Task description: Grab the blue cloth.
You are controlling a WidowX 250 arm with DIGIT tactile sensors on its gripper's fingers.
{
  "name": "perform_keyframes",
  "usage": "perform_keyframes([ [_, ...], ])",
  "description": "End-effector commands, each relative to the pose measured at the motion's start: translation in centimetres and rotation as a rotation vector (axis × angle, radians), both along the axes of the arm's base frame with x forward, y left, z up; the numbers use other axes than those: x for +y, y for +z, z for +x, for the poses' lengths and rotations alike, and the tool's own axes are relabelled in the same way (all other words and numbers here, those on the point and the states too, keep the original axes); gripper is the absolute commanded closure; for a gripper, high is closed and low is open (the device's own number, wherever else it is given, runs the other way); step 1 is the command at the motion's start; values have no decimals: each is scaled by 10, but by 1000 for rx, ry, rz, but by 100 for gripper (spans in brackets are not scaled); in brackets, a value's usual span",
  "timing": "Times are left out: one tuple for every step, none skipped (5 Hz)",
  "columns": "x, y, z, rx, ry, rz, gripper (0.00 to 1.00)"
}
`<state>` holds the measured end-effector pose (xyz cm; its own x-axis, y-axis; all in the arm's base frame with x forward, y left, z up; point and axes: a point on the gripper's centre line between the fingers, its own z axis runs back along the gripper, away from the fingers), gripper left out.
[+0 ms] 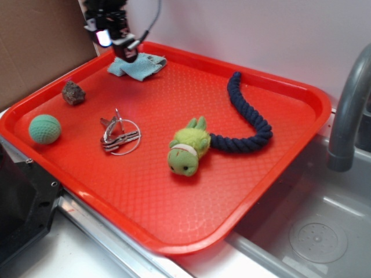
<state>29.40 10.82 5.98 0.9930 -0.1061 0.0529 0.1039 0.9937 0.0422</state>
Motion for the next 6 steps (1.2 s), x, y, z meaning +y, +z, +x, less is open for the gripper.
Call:
perform_keyframes([
  [1, 14, 48, -78, -99, 30, 0],
  [1, 6, 57, -88, -129, 15, 0],
  [-1, -4, 57, -73, -162, -22, 0],
  [-1, -20, 52, -62, -184, -49, 0],
  [2, -30, 42, -92, -184, -82, 0],
  [0, -31, 35, -67, -166, -103, 84],
])
